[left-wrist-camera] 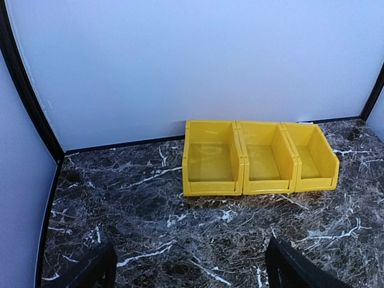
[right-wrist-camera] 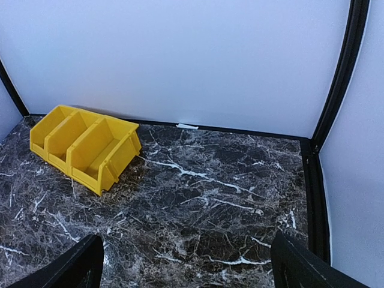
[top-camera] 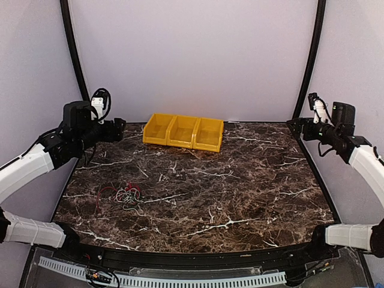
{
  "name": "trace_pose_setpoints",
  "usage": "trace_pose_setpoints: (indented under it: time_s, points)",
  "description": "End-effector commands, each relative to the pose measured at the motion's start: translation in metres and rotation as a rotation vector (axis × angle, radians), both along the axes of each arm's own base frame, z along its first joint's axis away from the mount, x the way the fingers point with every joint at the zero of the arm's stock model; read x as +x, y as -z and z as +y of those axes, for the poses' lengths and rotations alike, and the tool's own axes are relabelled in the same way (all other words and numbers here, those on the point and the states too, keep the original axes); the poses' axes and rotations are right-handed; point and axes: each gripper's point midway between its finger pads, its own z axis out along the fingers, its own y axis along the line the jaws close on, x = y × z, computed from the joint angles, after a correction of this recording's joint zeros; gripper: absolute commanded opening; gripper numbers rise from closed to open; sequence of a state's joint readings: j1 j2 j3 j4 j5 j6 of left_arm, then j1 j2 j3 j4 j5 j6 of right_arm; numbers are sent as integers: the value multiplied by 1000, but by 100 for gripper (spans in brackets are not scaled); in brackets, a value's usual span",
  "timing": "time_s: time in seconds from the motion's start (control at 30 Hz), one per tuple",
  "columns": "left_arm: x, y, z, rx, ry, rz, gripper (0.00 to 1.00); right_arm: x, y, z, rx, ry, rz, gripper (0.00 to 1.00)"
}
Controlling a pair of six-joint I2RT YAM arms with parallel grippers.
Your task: Untangle the cables
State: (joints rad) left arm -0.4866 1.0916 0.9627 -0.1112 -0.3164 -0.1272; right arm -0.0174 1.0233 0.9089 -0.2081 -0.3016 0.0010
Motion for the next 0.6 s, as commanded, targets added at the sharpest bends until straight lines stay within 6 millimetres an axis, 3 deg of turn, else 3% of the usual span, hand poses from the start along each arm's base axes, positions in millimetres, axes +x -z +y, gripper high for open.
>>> trace_pose_setpoints:
  time_s: [0.0, 0.17, 0.37, 0.57]
  points:
    - [-3, 16, -1, -19, 39, 12, 85, 3, 9, -8, -20, 39, -41, 99]
    - [-16, 51, -14, -50, 92, 136, 77, -1, 41, -4, -52, 1, -10, 99]
    - [-45, 91, -44, -99, 143, 310, 67, -16, 72, 20, -73, -172, 28, 99]
    - [-84, 148, -76, -55, 148, 506, 65, -30, 79, 37, -103, -302, -10, 99]
